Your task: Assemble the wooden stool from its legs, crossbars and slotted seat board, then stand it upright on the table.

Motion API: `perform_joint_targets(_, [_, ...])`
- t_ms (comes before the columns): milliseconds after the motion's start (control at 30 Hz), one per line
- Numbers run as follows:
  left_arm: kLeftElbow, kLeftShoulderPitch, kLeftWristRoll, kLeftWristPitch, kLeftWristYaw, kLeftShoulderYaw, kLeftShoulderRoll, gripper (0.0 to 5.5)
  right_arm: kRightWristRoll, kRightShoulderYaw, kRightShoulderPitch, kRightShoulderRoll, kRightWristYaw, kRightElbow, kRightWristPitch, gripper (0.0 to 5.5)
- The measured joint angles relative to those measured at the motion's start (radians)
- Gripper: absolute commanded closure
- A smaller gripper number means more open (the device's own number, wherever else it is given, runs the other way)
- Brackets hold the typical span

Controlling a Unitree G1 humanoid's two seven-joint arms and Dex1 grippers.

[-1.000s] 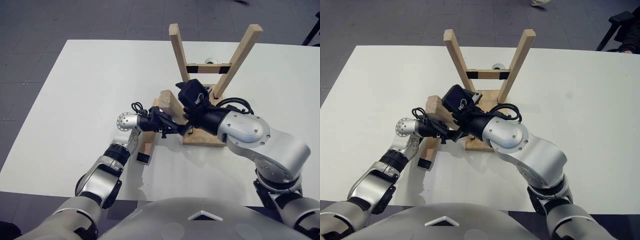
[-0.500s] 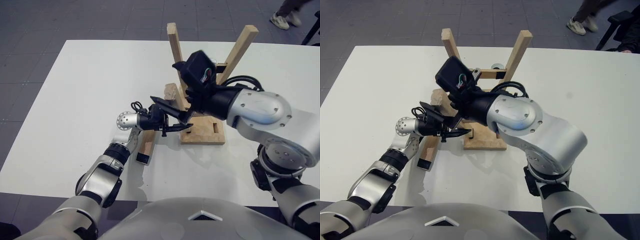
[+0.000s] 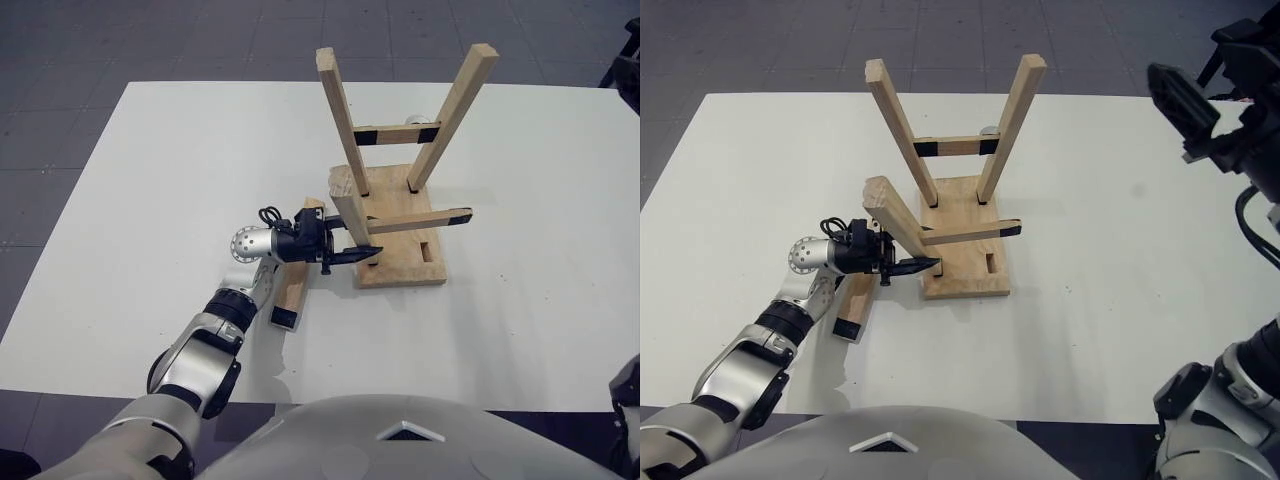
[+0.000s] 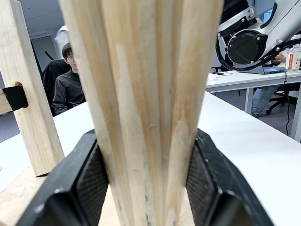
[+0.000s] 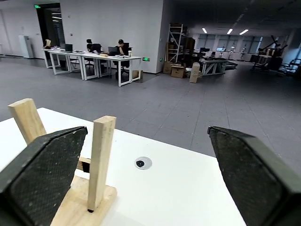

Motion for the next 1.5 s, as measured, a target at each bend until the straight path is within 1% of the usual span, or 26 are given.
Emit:
perform_joint_targets(133, [-0.012,0.007,0.0,0.0,0.0,0.0,0.008,3.44,-0.044,-0.003,0.067,-0.002,0.024,0.129,-0.114,0.77])
perform_joint_targets(233, [-0.028,0.016,0.0,0.0,0.001,0.0,0.023,3.44,-0.069,0.041,0.099,-0.001,0.04,0.185,-0.182,0.77])
perform_joint_targets(467, [-0.057,0.044,0.0,-0.039,0.002,0.001,0.038,3.44,-0.096,0.109,0.136,0.009,0.041,0.261,-0.231,0.77])
perform_joint_targets(700, [-0.074,0.057,0.001,-0.047,0.002,0.0,0.052,3.44,-0.095,0.136,0.145,0.01,0.041,0.281,-0.262,0.77])
perform_joint_targets(733, [-0.079,0.059,0.001,-0.046,0.002,0.0,0.058,3.08,-0.095,0.137,0.146,0.01,0.04,0.28,-0.264,0.77])
perform_joint_targets(767, [-0.089,0.062,0.004,-0.038,0.002,-0.001,0.068,2.97,-0.095,0.137,0.147,0.011,0.039,0.28,-0.266,0.77])
perform_joint_targets(833, [-0.096,0.118,0.119,0.081,-0.014,-0.047,0.151,2.61,-0.095,0.14,0.153,0.02,0.034,0.279,-0.274,0.77])
perform_joint_targets(867, [-0.143,0.131,0.139,0.132,-0.06,-0.06,0.195,2.42,-0.094,0.147,0.157,0.035,0.024,0.277,-0.275,0.77])
perform_joint_targets(933, [-0.192,0.14,0.151,0.214,-0.08,-0.061,0.224,2.18,-0.091,0.155,0.159,0.045,0.016,0.264,-0.277,0.77])
perform_joint_targets(1000, [-0.232,0.146,0.157,0.278,-0.085,-0.04,0.227,1.82,-0.091,0.155,0.164,0.046,0.009,0.263,-0.285,0.77])
perform_joint_targets(1067, [-0.258,0.157,0.158,0.318,-0.086,-0.021,0.227,1.59,-0.091,0.162,0.172,0.053,0.008,0.263,-0.292,0.77])
perform_joint_targets(1100, [-0.27,0.166,0.159,0.329,-0.086,-0.013,0.227,1.39,-0.09,0.163,0.174,0.054,0.006,0.263,-0.294,0.77])
perform_joint_targets(1200, [-0.291,0.182,0.168,0.355,-0.086,0.012,0.227,1.03,-0.081,0.163,0.175,0.054,-0.006,0.247,-0.294,0.77])
perform_joint_targets(1233, [-0.293,0.185,0.171,0.357,-0.086,0.017,0.226,0.81,-0.076,0.163,0.175,0.054,-0.007,0.244,-0.294,0.77])
perform_joint_targets(1400, [-0.315,0.206,0.199,0.366,-0.076,0.072,0.223,0.06,-0.075,0.162,0.194,0.054,-0.011,0.237,-0.295,0.77])
perform_joint_targets(1500, [-0.357,0.232,0.227,0.358,-0.015,0.125,0.223,0.02,-0.073,0.159,0.205,0.054,-0.012,0.226,-0.295,0.77])
